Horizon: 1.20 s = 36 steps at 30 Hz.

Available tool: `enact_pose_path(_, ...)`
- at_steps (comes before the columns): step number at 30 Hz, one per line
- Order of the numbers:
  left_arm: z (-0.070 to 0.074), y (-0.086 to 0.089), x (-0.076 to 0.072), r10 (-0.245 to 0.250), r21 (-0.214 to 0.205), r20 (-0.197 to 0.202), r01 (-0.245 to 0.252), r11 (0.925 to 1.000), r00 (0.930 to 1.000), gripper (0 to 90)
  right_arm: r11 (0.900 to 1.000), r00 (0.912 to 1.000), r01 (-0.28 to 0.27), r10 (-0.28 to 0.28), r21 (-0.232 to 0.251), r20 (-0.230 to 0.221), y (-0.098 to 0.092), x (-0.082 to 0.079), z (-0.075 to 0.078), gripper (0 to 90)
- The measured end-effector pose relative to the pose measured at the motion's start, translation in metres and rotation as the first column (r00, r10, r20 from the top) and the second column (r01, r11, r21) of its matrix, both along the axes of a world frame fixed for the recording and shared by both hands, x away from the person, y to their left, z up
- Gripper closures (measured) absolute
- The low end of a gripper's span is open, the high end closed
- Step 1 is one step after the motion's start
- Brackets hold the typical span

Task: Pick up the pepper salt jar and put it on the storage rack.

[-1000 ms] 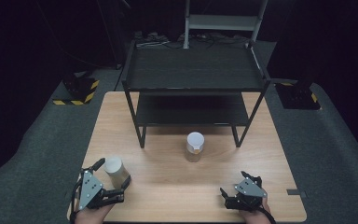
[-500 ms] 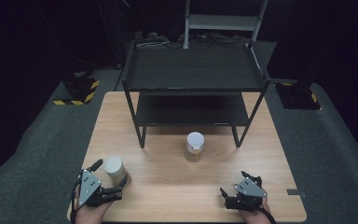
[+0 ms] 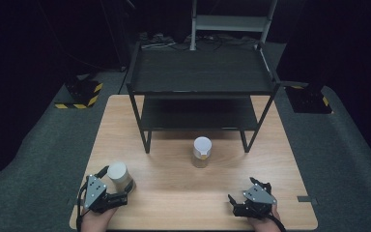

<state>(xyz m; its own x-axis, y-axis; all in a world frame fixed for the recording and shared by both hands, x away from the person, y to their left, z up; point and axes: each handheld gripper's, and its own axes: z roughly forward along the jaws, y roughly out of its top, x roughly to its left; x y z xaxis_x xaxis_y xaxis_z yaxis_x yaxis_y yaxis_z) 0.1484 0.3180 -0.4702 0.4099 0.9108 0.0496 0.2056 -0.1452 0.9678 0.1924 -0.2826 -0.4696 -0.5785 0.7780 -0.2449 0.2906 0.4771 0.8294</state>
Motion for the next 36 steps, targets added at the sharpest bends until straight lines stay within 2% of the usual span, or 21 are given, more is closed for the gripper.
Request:
enact_pose_path(2,-0.001,0.000,0.001,0.000,-0.001,-0.011,0.000,1.0000,0.9999,9.2,1.0000,1.0000,0.000,0.000,0.001,-0.001,0.000,0.000,0.000,0.0)
enact_pose_path(7,-0.006,0.007,0.004,-0.001,-0.055,-0.033,-0.001,0.9985,0.9994,13.7,1.0000,1.0000,-0.001,0.001,-0.003,0.000,0.000,0.000,0.000,0.0)
enact_pose_path(19,-0.013,0.012,0.002,0.003,-0.058,-0.011,-0.004,0.9983,0.9999,33.8,1.0000,1.0000,-0.001,0.001,-0.004,-0.001,0.000,0.000,0.000,0.0)
enact_pose_path(21,-0.014,0.013,0.002,-0.001,-0.069,-0.013,0.001,0.9976,0.9999,34.0,1.0000,1.0000,0.000,0.000,-0.002,-0.002,0.000,0.000,0.000,0.0)
enact_pose_path(29,-0.011,0.014,0.002,-0.002,-0.061,-0.020,0.001,0.9981,0.9998,34.7,1.0000,1.0000,-0.002,0.002,-0.006,-0.001,0.001,0.001,0.000,0.0)
enact_pose_path(34,-0.009,0.014,0.003,0.002,-0.072,-0.031,-0.004,0.9974,0.9995,34.8,1.0000,1.0000,-0.002,0.002,-0.004,-0.004,0.000,0.001,0.001,0.0)
enact_pose_path(36,-0.006,0.012,0.003,0.003,-0.047,-0.029,-0.004,0.9989,0.9996,34.8,1.0000,1.0000,-0.002,0.002,-0.003,-0.005,0.000,0.001,0.001,0.0)
